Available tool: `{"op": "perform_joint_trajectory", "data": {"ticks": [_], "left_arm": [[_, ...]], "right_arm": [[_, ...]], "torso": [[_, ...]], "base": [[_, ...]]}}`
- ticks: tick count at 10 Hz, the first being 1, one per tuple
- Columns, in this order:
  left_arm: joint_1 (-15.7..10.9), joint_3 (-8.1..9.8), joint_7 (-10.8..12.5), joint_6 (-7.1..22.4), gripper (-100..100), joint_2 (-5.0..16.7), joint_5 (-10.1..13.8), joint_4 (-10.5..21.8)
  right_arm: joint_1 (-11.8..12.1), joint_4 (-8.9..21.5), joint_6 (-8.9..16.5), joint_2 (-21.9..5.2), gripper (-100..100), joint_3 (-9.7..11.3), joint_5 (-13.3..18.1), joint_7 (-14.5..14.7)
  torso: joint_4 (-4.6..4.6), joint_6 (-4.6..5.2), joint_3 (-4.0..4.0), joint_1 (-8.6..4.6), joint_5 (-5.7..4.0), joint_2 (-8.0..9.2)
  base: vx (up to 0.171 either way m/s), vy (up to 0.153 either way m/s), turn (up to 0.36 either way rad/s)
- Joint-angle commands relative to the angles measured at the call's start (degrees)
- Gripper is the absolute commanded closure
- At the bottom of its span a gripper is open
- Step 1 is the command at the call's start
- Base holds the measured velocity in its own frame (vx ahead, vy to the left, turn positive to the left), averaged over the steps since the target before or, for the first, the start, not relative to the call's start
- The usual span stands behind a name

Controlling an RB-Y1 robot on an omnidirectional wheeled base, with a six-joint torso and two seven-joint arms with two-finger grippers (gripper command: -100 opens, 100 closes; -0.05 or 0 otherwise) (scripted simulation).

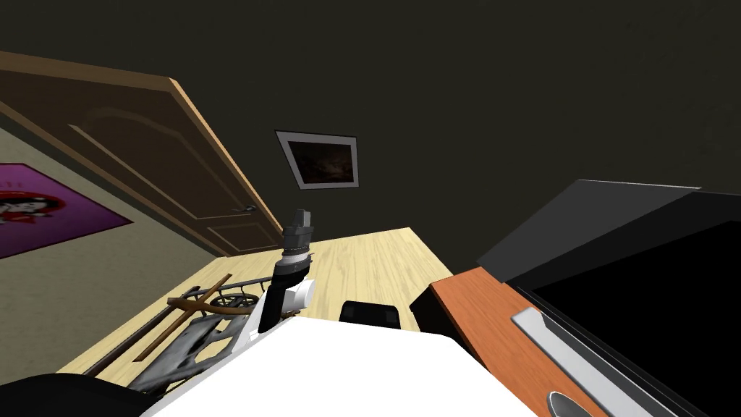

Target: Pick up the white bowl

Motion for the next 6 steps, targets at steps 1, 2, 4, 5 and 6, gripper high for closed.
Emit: {"op": "perform_joint_trajectory", "data": {"ticks": [1,2,4,5,6], "left_arm": [[0.0,0.0,0.0,0.0,0,0.0,0.0,0.0],[0.0,0.0,0.0,0.0,0,0.0,0.0,0.0],[0.0,0.0,0.0,0.0,0,0.0,0.0,0.0],[0.0,-0.01,0.0,0.0,0,0.0,0.0,0.0],[0.0,0.0,0.0,0.0,0,0.0,0.0,0.0]], "right_arm": [[0.0,0.0,0.0,0.0,100,0.0,0.0,0.0],[0.0,0.0,0.0,0.0,0,0.0,0.0,0.0],[1.2,-2.3,-1.1,-3.1,100,0.7,-1.6,0.2],[0.8,-1.7,-0.7,-2.4,100,0.5,-1.3,0.1],[0.9,-1.7,-0.9,-2.5,0,0.6,-1.4,0.1]], "torso": [[0.0,0.0,0.0,0.0,0.0,0.0],[0.0,-0.01,0.0,0.01,0.01,0.0],[-0.03,0.02,-0.03,0.22,0.07,-0.04],[-0.05,0.03,-0.06,0.4,0.12,-0.08],[-0.03,-0.03,-0.05,0.28,0.1,-0.07]], "base": [[0.0,0.0,0.0],[0.0,0.0,0.0],[0.022,0.074,-0.094],[0.012,0.044,-0.033],[0.001,0.008,0.001]]}}
